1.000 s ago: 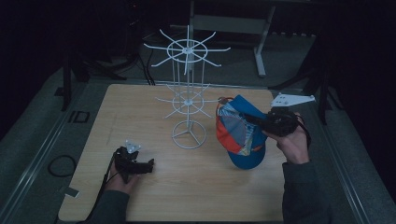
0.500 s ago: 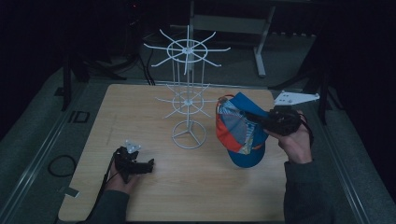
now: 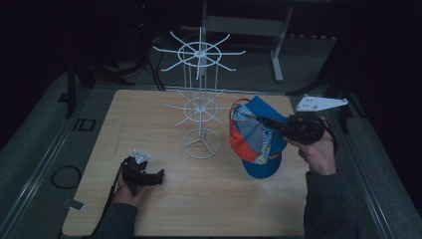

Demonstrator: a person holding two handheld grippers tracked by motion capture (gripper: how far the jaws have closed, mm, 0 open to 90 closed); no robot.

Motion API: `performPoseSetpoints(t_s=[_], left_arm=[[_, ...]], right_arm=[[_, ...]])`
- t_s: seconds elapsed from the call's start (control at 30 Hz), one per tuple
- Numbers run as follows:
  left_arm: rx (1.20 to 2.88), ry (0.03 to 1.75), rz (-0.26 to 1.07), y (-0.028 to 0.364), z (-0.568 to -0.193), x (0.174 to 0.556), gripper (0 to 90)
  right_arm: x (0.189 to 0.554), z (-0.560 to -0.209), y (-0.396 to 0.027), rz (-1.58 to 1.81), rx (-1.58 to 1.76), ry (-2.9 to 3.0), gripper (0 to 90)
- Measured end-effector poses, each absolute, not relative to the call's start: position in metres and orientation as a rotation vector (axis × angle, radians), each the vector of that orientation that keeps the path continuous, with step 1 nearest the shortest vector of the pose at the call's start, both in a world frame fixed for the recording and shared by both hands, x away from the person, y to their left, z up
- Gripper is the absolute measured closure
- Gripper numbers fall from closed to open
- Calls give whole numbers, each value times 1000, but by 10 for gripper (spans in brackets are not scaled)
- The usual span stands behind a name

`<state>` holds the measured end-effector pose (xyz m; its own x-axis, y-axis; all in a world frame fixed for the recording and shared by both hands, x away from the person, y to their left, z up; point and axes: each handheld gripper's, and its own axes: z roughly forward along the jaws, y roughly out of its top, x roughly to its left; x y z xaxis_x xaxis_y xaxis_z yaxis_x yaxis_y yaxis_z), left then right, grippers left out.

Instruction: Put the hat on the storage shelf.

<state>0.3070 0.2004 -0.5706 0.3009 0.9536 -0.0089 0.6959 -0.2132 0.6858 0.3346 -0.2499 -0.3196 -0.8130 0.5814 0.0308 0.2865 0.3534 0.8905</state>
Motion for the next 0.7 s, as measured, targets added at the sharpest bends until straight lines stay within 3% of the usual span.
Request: performPoseSetpoints(t_s=[0.7], left_arm=[[1987,1462,570,200,-571,307,1]], right_arm=[[331,-301,-250,1520,722,2316,878]])
